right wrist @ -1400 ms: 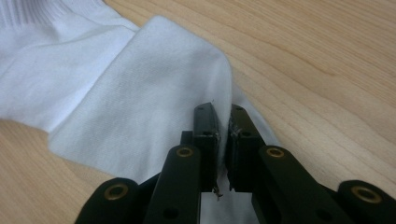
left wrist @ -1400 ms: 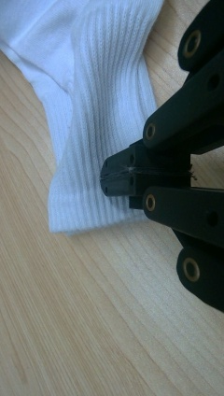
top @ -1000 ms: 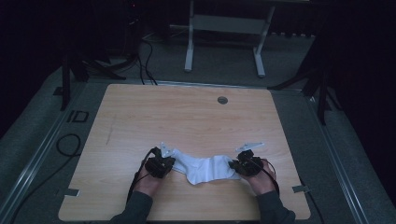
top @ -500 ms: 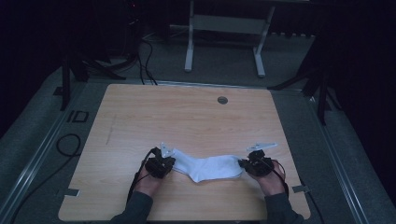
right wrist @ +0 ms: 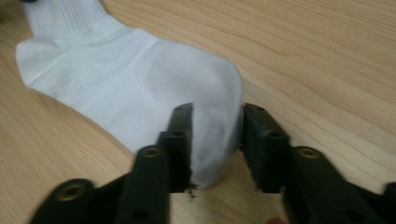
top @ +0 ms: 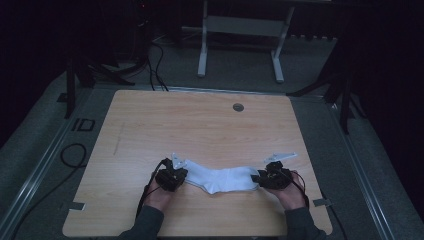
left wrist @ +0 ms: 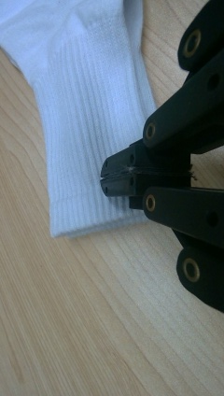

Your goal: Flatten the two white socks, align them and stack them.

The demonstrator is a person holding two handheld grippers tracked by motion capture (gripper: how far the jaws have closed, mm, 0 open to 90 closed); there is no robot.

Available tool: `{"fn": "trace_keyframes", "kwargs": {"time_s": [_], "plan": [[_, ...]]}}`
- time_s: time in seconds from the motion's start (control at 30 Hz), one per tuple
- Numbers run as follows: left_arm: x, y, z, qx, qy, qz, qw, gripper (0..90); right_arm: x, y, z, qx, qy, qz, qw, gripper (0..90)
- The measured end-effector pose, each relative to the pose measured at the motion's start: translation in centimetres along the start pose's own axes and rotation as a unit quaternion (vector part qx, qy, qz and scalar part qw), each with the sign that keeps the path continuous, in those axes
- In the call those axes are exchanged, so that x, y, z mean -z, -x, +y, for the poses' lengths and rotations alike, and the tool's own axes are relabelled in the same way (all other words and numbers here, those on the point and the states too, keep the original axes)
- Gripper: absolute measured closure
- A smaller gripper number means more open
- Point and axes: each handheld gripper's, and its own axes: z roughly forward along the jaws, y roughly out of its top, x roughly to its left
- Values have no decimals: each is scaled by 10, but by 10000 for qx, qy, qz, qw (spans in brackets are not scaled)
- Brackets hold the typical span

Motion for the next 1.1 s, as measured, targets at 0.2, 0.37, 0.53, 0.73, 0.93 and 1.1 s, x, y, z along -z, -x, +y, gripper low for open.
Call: {"fn": "trace_keyframes", "kwargs": {"time_s": [0.2,0.37,0.53,0.73,0.93,1.1], "plan": [[2,1,1,-10,77,-21,10000,878,4,-1,6,-21,237,-99,9997,502],[7,-1,2,48,240,-35,9997,871,6,2,9,-74,320,-160,9993,475],[14,-6,4,139,395,-5,9991,856,6,4,10,-86,338,-181,9992,466],[18,-15,3,251,458,81,9986,857,7,7,9,-143,386,-283,9988,455],[26,-28,1,399,514,211,9977,852,6,11,6,-240,413,-270,9985,444],[29,-42,-1,542,522,341,9966,850,7,16,3,-422,452,-159,9980,445]]}}
